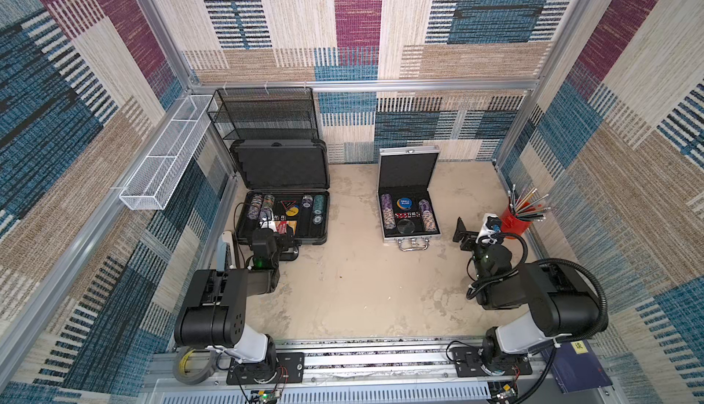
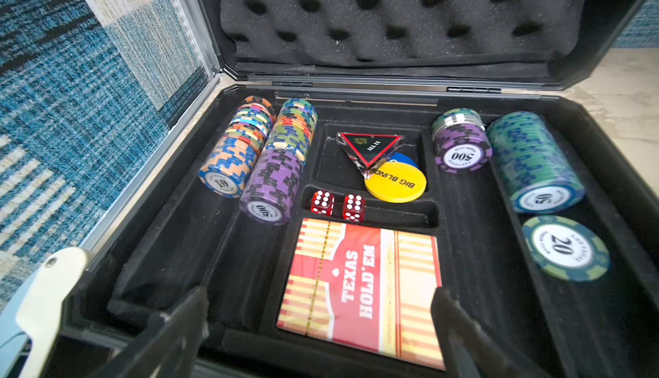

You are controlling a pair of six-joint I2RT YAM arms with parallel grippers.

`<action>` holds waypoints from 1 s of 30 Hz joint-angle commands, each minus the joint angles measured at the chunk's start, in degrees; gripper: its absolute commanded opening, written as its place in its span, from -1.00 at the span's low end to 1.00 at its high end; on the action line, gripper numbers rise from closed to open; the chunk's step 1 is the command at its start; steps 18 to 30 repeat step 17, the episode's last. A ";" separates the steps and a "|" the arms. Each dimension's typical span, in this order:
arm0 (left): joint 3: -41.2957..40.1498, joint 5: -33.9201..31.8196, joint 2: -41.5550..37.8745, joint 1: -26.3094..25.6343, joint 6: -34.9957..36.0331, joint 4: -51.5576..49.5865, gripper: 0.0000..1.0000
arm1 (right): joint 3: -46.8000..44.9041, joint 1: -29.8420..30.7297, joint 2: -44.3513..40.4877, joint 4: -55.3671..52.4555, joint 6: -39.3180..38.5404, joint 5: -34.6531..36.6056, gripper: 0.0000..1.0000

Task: Open the poker set cases
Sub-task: Reset both arms

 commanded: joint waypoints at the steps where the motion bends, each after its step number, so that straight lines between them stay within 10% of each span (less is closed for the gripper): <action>1: -0.04 0.72 -0.01 -0.06 -0.54 1.50 0.97 | 0.35 0.01 -0.19 1.09 -0.48 -0.46 0.99; 30: 0.22 1.54 0.10 0.13 -0.46 1.21 0.97 | 0.17 0.06 0.15 2.20 -0.48 -0.32 0.99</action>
